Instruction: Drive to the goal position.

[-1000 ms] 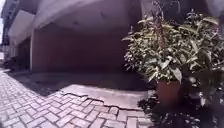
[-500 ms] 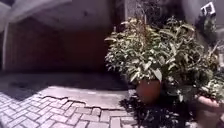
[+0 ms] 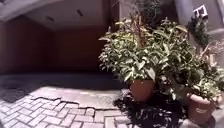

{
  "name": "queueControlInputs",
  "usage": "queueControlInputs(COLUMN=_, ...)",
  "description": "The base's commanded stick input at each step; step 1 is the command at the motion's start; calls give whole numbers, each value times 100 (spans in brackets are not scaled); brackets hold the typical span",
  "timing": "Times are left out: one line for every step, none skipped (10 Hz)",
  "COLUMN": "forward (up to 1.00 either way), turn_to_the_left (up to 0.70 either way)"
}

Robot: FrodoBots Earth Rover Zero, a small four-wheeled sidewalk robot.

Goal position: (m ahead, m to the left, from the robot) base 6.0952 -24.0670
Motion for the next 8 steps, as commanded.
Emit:
queueControlInputs(forward=0, turn_to_the_left=-70)
queueControlInputs(forward=0, turn_to_the_left=-70)
queueControlInputs(forward=0, turn_to_the_left=-70)
queueControlInputs(forward=0, turn_to_the_left=-70)
queueControlInputs(forward=0, turn_to_the_left=-70)
queueControlInputs(forward=0, turn_to_the_left=-70)
queueControlInputs(forward=0, turn_to_the_left=-70)
queueControlInputs(forward=-2, turn_to_the_left=-68)
